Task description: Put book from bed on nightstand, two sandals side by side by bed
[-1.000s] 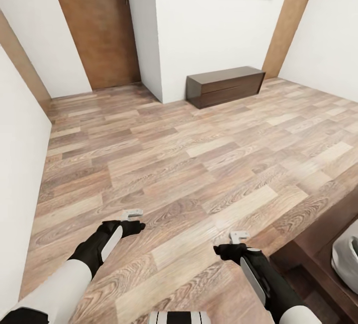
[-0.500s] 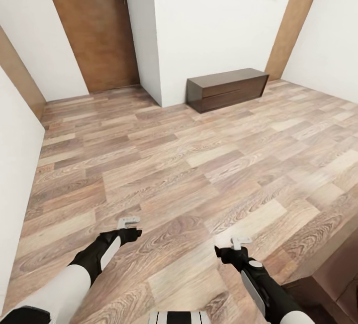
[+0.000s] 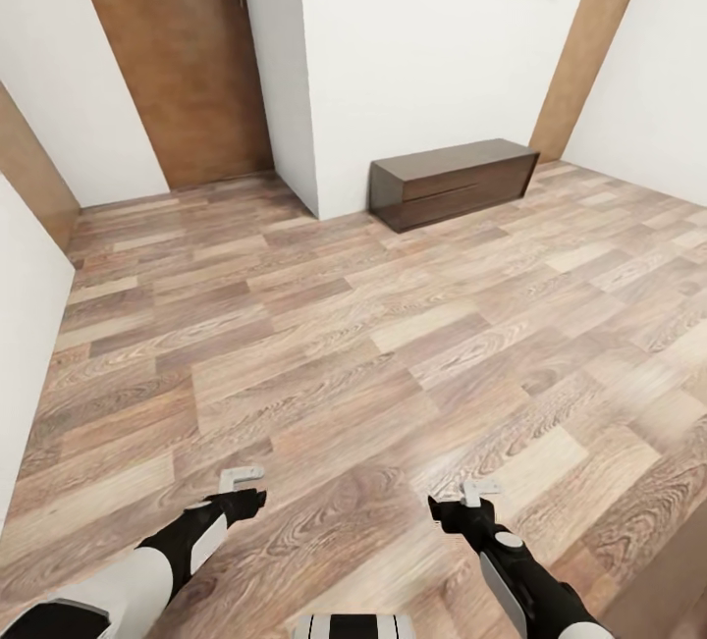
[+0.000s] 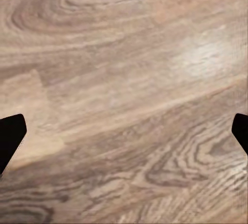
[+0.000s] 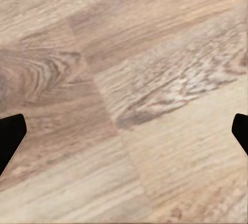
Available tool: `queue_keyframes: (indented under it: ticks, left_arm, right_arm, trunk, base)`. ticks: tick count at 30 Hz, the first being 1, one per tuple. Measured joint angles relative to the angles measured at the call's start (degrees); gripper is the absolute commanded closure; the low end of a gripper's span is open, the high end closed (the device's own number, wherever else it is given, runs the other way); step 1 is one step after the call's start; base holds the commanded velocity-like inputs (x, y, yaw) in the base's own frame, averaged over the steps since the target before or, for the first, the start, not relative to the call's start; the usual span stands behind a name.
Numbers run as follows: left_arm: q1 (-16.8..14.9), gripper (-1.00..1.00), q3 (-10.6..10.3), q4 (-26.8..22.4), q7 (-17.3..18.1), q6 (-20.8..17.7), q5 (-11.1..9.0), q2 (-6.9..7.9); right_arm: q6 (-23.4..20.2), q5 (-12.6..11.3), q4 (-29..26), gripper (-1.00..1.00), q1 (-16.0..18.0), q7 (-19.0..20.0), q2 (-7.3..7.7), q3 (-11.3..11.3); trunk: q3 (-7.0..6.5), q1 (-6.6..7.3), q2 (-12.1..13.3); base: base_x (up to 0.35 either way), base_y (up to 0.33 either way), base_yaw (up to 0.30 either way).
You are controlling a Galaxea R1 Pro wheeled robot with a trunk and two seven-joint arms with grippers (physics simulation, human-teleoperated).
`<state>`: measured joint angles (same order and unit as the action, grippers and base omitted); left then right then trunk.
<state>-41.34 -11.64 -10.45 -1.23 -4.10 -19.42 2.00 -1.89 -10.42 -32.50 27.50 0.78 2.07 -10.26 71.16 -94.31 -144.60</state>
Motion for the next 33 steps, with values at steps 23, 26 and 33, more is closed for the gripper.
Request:
queue_keyframes:
  ticks: [23, 26, 33]
  left_arm:
    - [0.2, -1.0, -0.1, 1.6, 2.0, 0.8, -0.2, -0.19]
    - [0.3, -1.0, -0.1, 1.6, 2.0, 0.8, -0.1, -0.19]
    - [0.3, -1.0, -0.1, 1.6, 2.1, 0.8, -0.1, 0.12]
  right_arm:
    - [3.2, 0.0, 2.4, -1.0, 0.0, 0.3, -0.11, 0.0]
    - [3.2, 0.0, 2.5, -1.0, 0.0, 0.2, -0.11, 0.0]
    - [3.2, 0.0, 2.6, -1.0, 0.0, 0.1, -0.11, 0.0]
  trunk:
    - [0.0, 0.0, 0.0]
    - [0.0, -0.01, 0.0]
    - [-0.21, 0.03, 0.0]
  base:
    - [0.331, 0.007, -0.05]
    - [0.279, 0.034, -0.262]
    - [0.296, -0.027, -0.235]
